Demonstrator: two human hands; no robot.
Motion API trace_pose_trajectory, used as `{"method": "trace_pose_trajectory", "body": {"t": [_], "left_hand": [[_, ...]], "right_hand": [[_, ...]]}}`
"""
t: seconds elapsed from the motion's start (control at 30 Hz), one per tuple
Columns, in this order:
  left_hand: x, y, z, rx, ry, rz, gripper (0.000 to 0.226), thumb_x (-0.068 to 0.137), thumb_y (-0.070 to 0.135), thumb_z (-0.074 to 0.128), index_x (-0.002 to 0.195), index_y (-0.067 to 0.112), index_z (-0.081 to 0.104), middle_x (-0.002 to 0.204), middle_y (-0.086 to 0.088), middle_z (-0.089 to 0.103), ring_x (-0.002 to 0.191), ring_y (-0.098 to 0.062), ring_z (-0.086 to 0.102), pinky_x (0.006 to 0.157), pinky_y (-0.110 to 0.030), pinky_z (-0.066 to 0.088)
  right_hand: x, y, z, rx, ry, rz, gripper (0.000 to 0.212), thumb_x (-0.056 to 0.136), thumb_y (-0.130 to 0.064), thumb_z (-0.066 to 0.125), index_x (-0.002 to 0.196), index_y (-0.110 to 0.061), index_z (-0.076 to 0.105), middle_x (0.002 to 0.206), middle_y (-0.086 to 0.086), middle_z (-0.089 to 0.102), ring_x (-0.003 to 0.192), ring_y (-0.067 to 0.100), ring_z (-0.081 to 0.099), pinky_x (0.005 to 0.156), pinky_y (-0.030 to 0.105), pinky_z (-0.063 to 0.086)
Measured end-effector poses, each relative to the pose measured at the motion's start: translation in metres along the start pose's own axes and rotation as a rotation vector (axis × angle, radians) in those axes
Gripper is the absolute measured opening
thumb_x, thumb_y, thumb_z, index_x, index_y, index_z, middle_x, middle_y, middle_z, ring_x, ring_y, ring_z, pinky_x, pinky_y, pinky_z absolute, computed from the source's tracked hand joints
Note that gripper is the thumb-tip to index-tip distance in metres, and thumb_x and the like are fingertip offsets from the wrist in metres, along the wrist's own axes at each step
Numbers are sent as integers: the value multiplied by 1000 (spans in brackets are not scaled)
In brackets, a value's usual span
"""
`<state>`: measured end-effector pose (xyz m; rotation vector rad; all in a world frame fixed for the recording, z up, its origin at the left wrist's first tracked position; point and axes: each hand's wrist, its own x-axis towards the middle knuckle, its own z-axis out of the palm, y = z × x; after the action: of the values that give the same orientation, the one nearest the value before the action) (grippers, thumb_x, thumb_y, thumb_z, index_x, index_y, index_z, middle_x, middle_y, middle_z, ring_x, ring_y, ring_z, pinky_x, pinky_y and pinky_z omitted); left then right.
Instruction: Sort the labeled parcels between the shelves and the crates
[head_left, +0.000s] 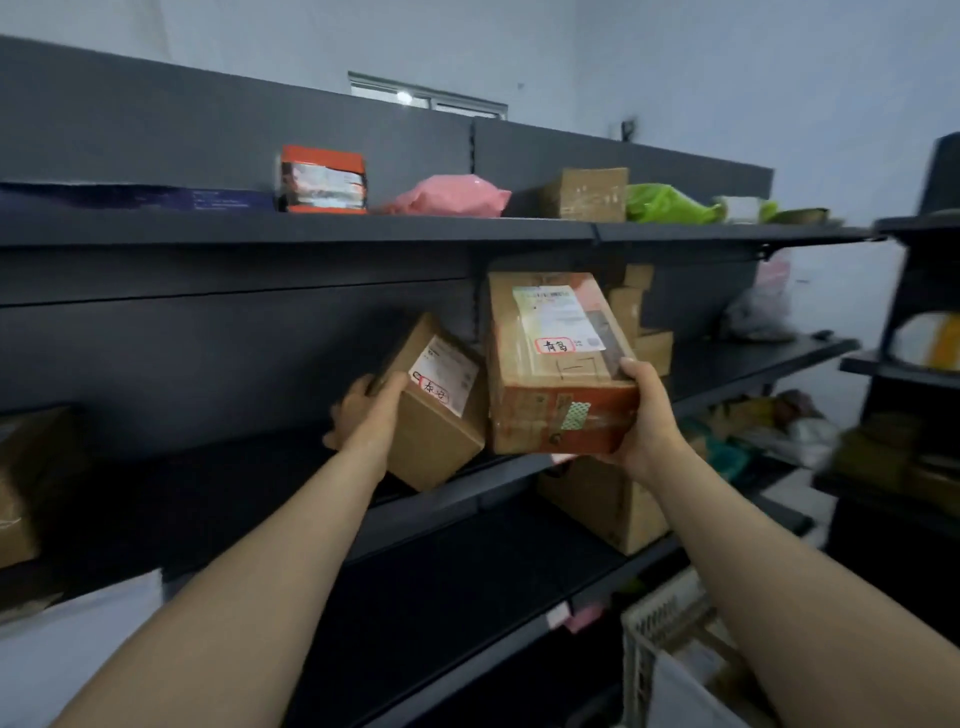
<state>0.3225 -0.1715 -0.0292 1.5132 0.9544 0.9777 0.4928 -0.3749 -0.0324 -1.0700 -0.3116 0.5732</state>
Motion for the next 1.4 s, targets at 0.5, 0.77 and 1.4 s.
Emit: {"method": "trace_pose_trajectory", "body": {"t": [0.5, 0.77, 1.4], "left_hand": [[-227, -40, 319, -264, -578, -193, 26, 78, 52, 57, 98, 36, 60, 98, -3, 65, 91, -23, 62, 77, -41, 55], [-266, -92, 422, -173, -876, -393, 38, 88, 47, 53, 122, 32, 51, 117, -8, 57, 107, -27, 54, 86, -46, 51], [-114, -205, 614, 71, -922, -635, 41, 82, 42, 64, 118, 32, 46, 116, -6, 45, 109, -26, 43, 92, -52, 48]], "right_hand": [[-107, -66, -378, 20, 659, -14, 69, 54, -55, 69, 114, -20, 67, 109, 12, 72, 95, 34, 69, 77, 49, 57], [-119, -51, -480, 117, 805, 58, 52, 72, -53, 62, 111, -19, 67, 105, 13, 73, 98, 34, 68, 88, 57, 51], [86, 21, -559, 62, 975, 244, 45, 77, -50, 63, 107, -17, 68, 99, 11, 75, 88, 31, 71, 75, 48, 58]]}}
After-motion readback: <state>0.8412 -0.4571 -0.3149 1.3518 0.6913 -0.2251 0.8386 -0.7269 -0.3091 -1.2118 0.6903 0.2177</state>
